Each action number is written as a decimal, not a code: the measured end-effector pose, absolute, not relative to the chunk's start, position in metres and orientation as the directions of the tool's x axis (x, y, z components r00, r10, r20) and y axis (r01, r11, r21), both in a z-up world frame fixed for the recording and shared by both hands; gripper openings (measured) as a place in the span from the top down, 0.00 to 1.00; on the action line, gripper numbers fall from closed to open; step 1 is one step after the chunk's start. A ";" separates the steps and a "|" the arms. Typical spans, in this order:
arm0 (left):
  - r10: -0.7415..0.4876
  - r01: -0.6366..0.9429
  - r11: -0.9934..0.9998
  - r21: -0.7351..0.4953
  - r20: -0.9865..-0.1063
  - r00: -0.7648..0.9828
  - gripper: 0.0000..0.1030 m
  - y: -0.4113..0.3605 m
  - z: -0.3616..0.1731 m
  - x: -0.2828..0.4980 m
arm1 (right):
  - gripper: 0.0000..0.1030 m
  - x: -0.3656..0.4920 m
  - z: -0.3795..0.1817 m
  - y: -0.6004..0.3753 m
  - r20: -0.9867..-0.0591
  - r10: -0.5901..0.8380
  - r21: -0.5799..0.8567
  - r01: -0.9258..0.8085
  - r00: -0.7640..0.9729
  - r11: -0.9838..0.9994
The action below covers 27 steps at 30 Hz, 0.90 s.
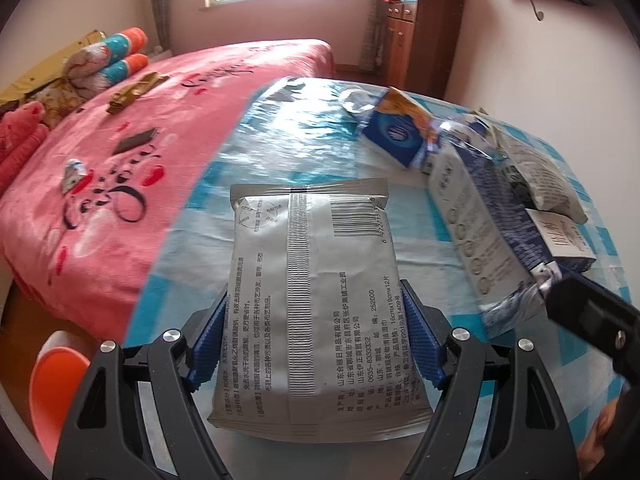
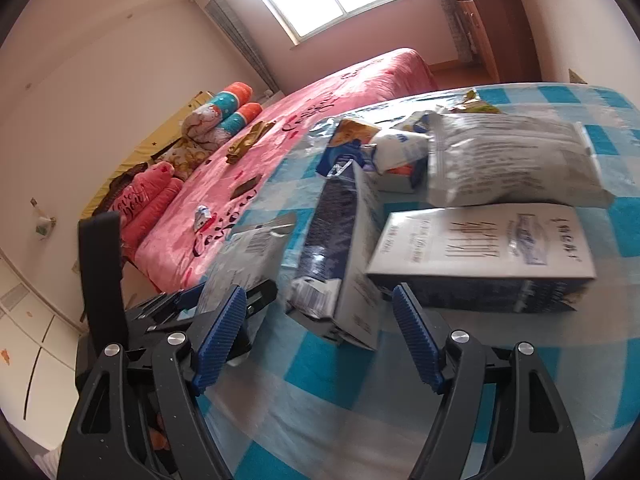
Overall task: Collect trash
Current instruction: 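Close the left tool on the flat silver packet while the right tool approaches a carton, then grasp the crumpled blue-white milk carton with the right tool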
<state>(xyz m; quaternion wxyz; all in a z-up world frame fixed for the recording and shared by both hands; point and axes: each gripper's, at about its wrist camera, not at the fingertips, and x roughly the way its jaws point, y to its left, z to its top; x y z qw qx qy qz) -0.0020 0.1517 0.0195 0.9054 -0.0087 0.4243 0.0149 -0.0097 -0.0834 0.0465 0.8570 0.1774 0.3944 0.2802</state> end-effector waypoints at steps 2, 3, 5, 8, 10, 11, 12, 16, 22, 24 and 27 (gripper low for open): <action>0.044 -0.063 0.998 0.004 -0.760 0.649 0.24 0.161 0.024 -0.007 | 0.27 -0.005 0.046 -0.077 -0.584 0.610 0.512 -0.340 0.536 0.789; 0.052 -0.074 0.997 0.004 -0.756 0.652 0.24 0.165 0.026 -0.009 | 0.27 -0.002 0.045 -0.074 -0.590 0.605 0.506 -0.339 0.535 0.793; 0.067 -0.091 0.996 0.009 -0.750 0.658 0.24 0.171 0.029 -0.013 | 0.27 0.002 0.042 -0.068 -0.602 0.594 0.494 -0.335 0.533 0.802; 0.107 -0.125 0.992 0.031 -0.737 0.667 0.24 0.180 0.034 -0.020 | 0.27 0.007 0.039 -0.061 -0.626 0.567 0.463 -0.330 0.536 0.823; 0.125 -0.141 0.989 0.039 -0.730 0.672 0.24 0.187 0.038 -0.025 | 0.27 0.009 0.036 -0.058 -0.644 0.542 0.439 -0.319 0.540 0.840; 0.129 -0.147 0.988 0.039 -0.728 0.673 0.24 0.189 0.039 -0.027 | 0.27 0.011 0.034 -0.056 -0.651 0.533 0.433 -0.312 0.540 0.846; 0.136 -0.154 0.987 0.042 -0.726 0.674 0.24 0.192 0.040 -0.029 | 0.30 0.011 0.032 -0.055 -0.658 0.525 0.427 -0.306 0.539 0.851; 0.166 -0.178 0.982 0.060 -0.713 0.681 0.24 0.200 0.045 -0.039 | 0.49 0.016 0.025 -0.054 -0.681 0.499 0.410 -0.286 0.535 0.866; 0.189 -0.210 0.976 0.057 -0.701 0.687 0.24 0.212 0.050 -0.051 | 0.68 0.010 0.027 -0.049 -0.685 0.465 0.349 -0.307 0.561 0.885; 0.195 -0.220 0.974 0.056 -0.698 0.688 0.24 0.217 0.051 -0.056 | 0.68 0.006 0.029 -0.048 -0.680 0.465 0.340 -0.318 0.566 0.885; 0.211 -0.238 0.970 0.058 -0.693 0.689 0.24 0.225 0.053 -0.063 | 0.68 0.002 0.031 -0.046 -0.671 0.471 0.338 -0.329 0.573 0.882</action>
